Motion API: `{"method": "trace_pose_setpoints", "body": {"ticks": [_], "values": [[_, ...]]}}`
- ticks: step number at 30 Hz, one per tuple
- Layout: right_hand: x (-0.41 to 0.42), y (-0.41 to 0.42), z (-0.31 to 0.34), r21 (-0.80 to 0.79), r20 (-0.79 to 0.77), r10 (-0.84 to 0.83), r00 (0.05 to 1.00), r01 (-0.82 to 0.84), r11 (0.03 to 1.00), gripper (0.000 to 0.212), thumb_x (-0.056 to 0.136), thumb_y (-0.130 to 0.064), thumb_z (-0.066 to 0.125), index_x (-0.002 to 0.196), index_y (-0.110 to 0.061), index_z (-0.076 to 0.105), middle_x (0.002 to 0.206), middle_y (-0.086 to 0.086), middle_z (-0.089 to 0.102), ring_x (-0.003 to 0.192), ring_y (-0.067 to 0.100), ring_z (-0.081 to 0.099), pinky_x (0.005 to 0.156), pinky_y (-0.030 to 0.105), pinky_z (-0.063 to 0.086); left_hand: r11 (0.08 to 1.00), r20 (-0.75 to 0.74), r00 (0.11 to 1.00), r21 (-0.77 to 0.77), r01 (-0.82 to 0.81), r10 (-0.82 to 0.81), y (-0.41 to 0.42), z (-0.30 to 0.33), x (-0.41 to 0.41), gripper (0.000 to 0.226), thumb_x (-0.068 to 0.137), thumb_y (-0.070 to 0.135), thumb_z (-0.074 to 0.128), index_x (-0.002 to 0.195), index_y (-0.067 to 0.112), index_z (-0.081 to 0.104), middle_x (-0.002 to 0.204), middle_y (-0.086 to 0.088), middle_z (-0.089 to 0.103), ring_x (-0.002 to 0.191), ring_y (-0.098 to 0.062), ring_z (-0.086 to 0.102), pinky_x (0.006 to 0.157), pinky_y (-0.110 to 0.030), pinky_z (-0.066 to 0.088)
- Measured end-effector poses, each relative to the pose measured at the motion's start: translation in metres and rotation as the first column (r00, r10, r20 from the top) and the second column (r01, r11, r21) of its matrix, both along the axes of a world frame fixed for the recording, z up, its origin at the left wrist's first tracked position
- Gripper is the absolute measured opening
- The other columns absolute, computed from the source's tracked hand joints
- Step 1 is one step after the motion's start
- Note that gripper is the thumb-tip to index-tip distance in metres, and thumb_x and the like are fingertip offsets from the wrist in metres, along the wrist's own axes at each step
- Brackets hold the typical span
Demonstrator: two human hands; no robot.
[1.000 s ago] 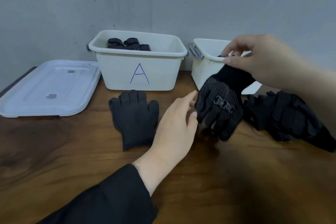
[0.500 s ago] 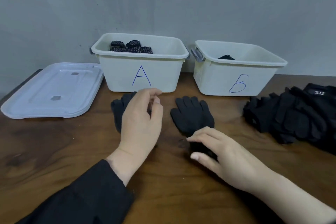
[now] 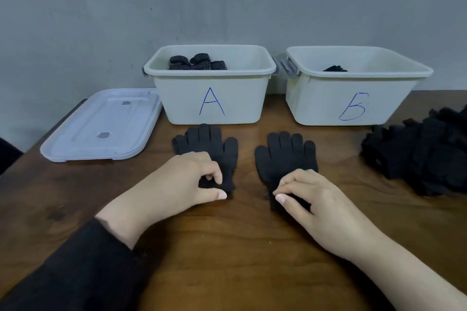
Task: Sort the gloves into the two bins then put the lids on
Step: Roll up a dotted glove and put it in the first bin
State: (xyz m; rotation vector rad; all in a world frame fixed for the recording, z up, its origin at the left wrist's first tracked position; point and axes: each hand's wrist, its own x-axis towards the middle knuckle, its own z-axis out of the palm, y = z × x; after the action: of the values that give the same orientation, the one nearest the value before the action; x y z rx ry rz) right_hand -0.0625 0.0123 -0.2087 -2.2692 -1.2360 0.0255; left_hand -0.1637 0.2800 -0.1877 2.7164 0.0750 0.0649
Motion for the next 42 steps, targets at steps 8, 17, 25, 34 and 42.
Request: {"method": "trace_pose_setpoints", "body": {"ticks": [8,17,25,34,42], "values": [[0.003,-0.002,0.001,0.015,-0.098,-0.033,0.995,0.035,0.999,0.02,0.099,-0.044,0.052,0.098,-0.039,0.07,0.105,-0.025,0.061,0.11,0.0,0.056,0.095,0.01,0.039,0.993,-0.04,0.999,-0.117,-0.022,0.017,-0.002,0.001,0.0,0.011,0.092,0.041,0.063,0.082,0.038,0.063,0.095,0.014,0.056,0.093,-0.004,0.05,0.083,-0.02,0.04],[0.003,-0.002,0.002,0.046,-0.148,-0.046,0.988,0.054,0.998,0.018,0.1,-0.042,0.053,0.092,-0.038,0.069,0.104,-0.023,0.063,0.108,0.001,0.056,0.093,0.016,0.043,0.983,0.007,0.997,-0.165,-0.079,0.082,-0.001,0.0,-0.001,0.017,0.096,0.039,0.056,0.081,0.032,0.06,0.09,0.014,0.058,0.081,-0.01,0.055,0.076,-0.026,0.046],[0.004,-0.002,0.001,0.058,-0.152,-0.056,0.987,0.066,0.996,0.016,0.1,-0.041,0.054,0.093,-0.039,0.069,0.104,-0.023,0.063,0.108,0.0,0.057,0.095,0.02,0.045,0.959,0.223,0.945,-0.207,-0.195,0.241,-0.01,0.007,-0.001,0.016,0.1,0.036,0.051,0.086,0.031,0.057,0.082,0.011,0.059,0.074,-0.002,0.053,0.063,-0.017,0.036],[0.001,-0.001,0.005,0.143,-0.193,-0.127,0.973,0.156,0.977,0.026,0.095,-0.051,0.051,0.113,-0.042,0.066,0.107,-0.029,0.063,0.11,-0.01,0.055,0.087,0.008,0.041,0.876,0.46,0.772,-0.41,-0.253,0.439,-0.046,0.018,0.012,0.013,0.098,0.038,0.053,0.087,0.034,0.058,0.08,0.018,0.063,0.082,0.002,0.058,0.067,-0.012,0.041],[-0.01,0.009,0.017,0.45,-0.495,-0.064,0.866,0.319,0.834,0.028,0.097,-0.041,0.058,0.123,-0.04,0.066,0.112,-0.026,0.071,0.109,-0.008,0.063,0.091,0.013,0.051,0.789,0.301,0.908,-0.612,-0.05,0.292,-0.123,0.002,0.036,0.019,0.106,0.031,0.041,0.107,0.035,0.059,0.098,0.026,0.065,0.097,0.008,0.059,0.081,-0.011,0.045]]}}
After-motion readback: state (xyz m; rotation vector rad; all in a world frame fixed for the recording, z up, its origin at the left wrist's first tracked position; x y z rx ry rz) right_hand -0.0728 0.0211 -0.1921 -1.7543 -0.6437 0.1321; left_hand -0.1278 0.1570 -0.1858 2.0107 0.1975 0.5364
